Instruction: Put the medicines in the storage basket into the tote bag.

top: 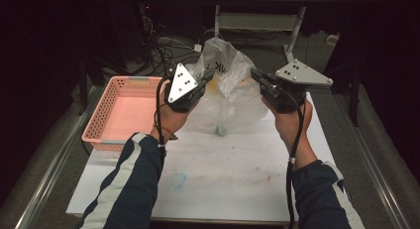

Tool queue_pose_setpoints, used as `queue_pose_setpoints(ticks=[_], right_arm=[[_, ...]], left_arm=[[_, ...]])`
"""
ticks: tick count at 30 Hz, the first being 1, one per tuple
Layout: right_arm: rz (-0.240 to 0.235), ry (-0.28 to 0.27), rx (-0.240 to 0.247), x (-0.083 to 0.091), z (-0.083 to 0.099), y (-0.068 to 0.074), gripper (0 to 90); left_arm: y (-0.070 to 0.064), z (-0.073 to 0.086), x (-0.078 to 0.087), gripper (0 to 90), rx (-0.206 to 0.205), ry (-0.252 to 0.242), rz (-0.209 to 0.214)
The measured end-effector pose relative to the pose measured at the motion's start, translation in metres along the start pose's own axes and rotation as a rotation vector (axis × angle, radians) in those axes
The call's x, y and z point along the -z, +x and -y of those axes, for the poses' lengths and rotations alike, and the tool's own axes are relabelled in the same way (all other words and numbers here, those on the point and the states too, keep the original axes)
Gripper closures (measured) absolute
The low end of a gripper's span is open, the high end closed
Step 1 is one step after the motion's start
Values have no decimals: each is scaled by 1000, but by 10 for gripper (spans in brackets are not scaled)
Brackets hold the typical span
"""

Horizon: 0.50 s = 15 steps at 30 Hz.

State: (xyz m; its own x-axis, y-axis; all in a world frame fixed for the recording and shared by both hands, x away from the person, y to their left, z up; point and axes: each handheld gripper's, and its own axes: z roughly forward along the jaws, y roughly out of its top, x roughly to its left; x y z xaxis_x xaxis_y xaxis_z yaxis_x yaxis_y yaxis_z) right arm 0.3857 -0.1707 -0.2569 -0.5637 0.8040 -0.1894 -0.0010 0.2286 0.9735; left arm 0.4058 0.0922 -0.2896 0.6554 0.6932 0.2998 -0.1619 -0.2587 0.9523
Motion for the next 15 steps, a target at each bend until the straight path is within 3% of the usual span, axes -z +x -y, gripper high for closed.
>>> queue_pose_setpoints(ticks=[7, 12, 13, 15], right_arm=[[29, -29, 2, 5, -15, -4, 900], [51, -7, -19, -1, -5, -9, 900], [58, 2, -20, -4, -1, -10, 900], [71, 23, -25, -9, 8, -15, 900]], left_arm=[[5, -8, 0, 877, 10, -12, -6], [6, 5, -4, 862, 36, 4, -13], [6, 8, -6, 794, 41, 19, -16], [7, 15, -10, 757, 51, 44, -10]])
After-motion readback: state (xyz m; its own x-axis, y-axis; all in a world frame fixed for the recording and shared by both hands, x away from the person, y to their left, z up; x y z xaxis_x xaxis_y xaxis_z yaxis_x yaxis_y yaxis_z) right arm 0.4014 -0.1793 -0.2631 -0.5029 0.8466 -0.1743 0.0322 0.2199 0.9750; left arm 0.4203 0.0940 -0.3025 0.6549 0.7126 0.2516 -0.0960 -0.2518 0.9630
